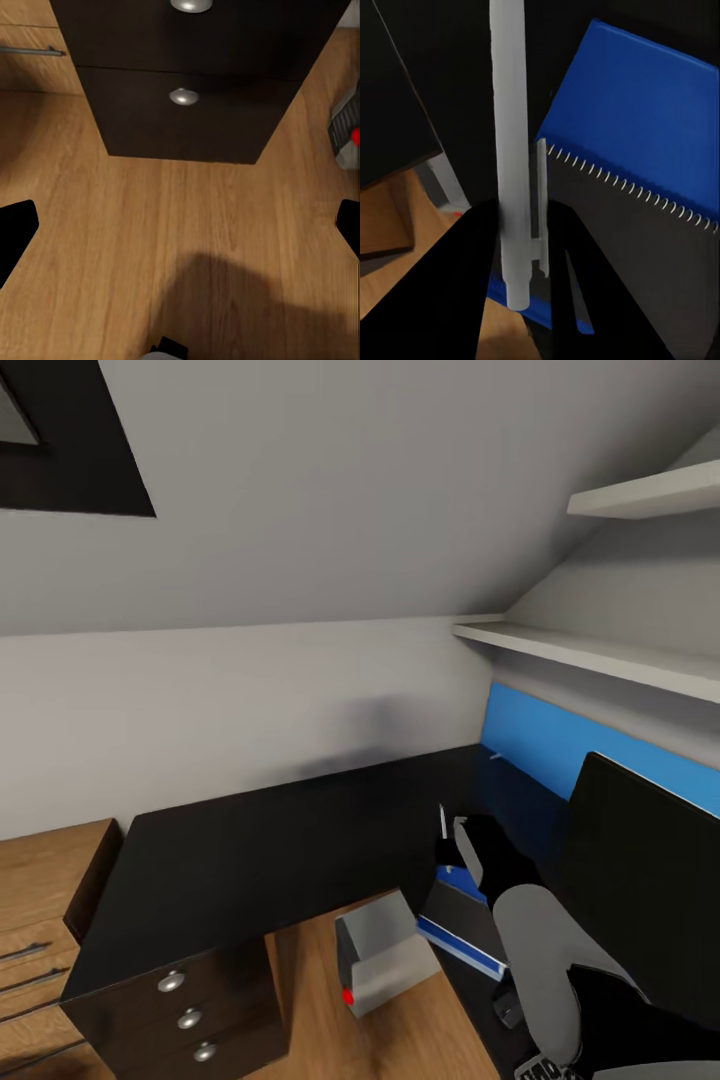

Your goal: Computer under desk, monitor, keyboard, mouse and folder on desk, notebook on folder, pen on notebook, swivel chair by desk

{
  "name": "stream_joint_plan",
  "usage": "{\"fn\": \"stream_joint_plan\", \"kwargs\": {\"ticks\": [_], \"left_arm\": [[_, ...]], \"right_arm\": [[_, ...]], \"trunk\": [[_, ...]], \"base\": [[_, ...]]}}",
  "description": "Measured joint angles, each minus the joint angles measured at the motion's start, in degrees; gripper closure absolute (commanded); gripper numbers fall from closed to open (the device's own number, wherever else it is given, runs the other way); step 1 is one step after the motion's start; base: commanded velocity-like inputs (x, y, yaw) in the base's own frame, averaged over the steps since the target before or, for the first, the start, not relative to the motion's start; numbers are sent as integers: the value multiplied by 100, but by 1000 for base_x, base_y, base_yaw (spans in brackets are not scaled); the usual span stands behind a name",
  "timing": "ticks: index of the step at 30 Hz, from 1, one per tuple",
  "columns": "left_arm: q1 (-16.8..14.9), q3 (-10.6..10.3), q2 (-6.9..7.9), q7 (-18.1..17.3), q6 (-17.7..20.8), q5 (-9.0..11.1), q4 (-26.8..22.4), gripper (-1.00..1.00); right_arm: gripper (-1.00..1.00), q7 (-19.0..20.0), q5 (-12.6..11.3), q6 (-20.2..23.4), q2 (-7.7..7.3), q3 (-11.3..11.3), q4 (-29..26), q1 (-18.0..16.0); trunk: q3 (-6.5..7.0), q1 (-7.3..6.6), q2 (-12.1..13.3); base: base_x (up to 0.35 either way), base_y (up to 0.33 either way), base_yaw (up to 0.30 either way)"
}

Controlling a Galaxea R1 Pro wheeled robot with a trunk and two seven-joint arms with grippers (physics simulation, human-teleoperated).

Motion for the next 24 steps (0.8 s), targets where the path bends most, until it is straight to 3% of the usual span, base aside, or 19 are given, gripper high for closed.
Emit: {"fn": "stream_joint_plan", "kwargs": {"ticks": [16, 24], "left_arm": [[0, 8, 2, 0, -8, -9, -4, -100], [0, 9, 2, 0, -8, -11, -6, -100]], "right_arm": [[100, 4, 2, -43, 0, 2, 72, 1], [100, 34, -11, -45, 4, 11, 237, 0]], "trunk": [[14, 0, 0], [14, 2, 0]], "base": [[0, 0, -241], [-47, 0, -102]]}}
